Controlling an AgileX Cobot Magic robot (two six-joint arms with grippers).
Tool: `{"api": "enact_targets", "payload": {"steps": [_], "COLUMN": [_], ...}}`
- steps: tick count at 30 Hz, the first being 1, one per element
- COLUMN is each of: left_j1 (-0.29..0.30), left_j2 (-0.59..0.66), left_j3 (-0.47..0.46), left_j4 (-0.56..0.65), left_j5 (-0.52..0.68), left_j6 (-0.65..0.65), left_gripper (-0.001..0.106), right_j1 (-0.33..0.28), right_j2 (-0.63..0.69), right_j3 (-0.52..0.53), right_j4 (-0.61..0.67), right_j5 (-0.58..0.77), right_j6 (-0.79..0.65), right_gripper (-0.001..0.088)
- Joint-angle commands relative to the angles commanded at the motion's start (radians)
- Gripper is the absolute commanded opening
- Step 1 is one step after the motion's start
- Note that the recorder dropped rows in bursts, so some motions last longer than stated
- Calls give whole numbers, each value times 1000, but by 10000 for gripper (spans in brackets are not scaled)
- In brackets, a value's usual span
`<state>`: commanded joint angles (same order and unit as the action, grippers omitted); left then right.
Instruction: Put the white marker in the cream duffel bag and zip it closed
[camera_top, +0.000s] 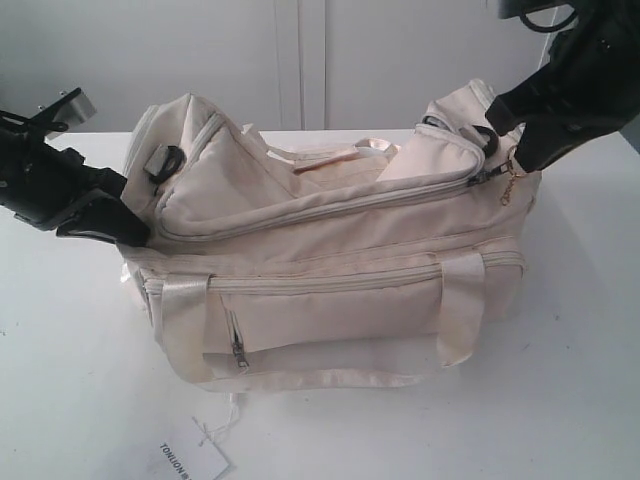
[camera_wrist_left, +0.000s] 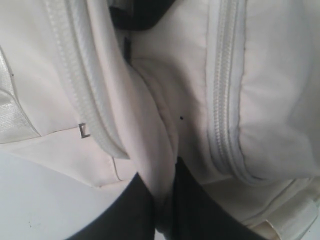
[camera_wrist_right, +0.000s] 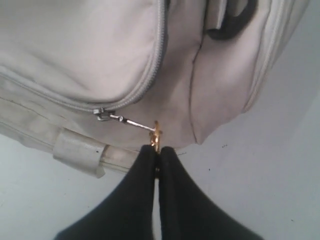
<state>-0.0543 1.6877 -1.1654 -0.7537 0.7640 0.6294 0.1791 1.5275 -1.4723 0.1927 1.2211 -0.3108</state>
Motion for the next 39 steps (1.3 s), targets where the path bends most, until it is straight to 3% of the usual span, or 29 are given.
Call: {"api": "enact_targets", "payload": {"steps": [11,29,36,39], "left_j1": [0,0,0,0], "left_j2": [0,0,-2,-2], "left_j3": [0,0,0,0], "left_j4": [0,-6,-6,-6], "left_j5": [-64,-61,-59,-55], "left_j6": [0,0,0,0], "left_gripper": [0,2,377,465], "right_j1": [0,0,0,0], "right_j2": [0,0,0,0], "right_j3": [91,97,97,97], "right_j4": [43,77,77,77], "right_j5": [0,-40,-40,-40], "right_j6": [-23,-26,-26,-26], "right_gripper": [0,0,0,0]}}
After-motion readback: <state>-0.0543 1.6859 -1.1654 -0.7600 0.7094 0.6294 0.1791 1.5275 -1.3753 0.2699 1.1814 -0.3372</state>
